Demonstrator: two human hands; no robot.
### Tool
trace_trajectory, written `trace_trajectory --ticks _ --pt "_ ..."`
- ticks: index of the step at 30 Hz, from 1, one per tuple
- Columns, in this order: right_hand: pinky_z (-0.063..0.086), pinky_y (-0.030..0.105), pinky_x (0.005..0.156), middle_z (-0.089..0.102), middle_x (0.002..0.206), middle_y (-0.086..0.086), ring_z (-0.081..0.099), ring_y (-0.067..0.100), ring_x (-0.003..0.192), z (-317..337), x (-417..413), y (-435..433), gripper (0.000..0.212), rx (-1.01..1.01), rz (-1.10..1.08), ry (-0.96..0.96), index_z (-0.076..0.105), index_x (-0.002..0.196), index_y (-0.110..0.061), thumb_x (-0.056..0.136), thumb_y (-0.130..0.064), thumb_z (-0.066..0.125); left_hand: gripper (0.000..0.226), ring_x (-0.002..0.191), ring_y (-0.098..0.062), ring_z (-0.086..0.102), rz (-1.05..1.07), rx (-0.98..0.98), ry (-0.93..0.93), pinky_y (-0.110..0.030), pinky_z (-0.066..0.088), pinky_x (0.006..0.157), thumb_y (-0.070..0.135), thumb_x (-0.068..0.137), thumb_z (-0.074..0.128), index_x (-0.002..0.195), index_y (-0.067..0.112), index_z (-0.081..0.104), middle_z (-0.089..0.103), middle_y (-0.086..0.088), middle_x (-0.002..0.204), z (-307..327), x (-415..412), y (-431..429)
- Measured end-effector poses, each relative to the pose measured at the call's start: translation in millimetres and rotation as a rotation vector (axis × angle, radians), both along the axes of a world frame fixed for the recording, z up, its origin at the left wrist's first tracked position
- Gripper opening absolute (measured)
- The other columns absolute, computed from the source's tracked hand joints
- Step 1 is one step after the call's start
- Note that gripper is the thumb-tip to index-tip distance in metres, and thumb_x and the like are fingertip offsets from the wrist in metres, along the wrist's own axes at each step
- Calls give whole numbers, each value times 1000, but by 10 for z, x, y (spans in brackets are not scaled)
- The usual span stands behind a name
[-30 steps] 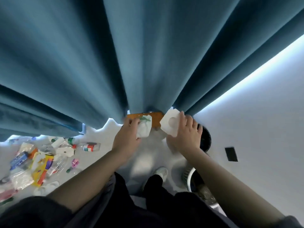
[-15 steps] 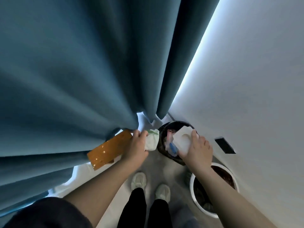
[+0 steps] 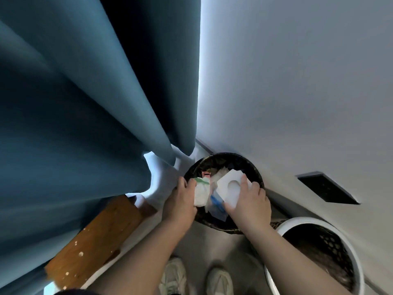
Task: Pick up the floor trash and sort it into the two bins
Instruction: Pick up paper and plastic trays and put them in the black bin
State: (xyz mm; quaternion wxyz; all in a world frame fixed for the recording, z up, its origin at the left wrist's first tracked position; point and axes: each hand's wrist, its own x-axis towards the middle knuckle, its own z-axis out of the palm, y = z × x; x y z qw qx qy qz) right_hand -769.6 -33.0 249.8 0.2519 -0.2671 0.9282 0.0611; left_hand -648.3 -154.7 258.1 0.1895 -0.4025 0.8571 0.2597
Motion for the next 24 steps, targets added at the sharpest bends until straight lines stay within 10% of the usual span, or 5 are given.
trace_trajectory --ticks 9,15,19,24 --pt "38 38 96 36 135 13 41 29 119 -477 -16 -24 100 23 -73 -84 -3 152 -23 81 -69 51 57 99 -24 51 -109 -18 -48 -31 40 66 12 81 64 128 24 35 33 -3 121 -487 -123 5" --pt "40 38 95 34 136 18 40 32 119 -745 -107 -28 102 43 -53 -77 -5 152 -24 80 -71 50 60 116 -25 42 -343 -253 -91 -39 31 96 28 83 61 136 26 33 39 -3 128 -787 -267 29" --pt "29 44 111 15 151 27 23 42 137 -889 -111 29 100 87 -27 -59 -7 152 -24 82 -71 46 93 145 -33 -9 -480 -270 -264 -62 -15 107 64 84 47 151 24 -3 -6 -12 159 -970 -211 76" --pt "5 56 117 -9 160 17 -8 39 146 -672 -95 199 93 118 207 59 -12 152 -25 87 -71 36 93 143 -32 -22 -506 -280 -270 -64 -21 103 72 84 35 151 24 -9 -19 -10 157 -786 -120 146"
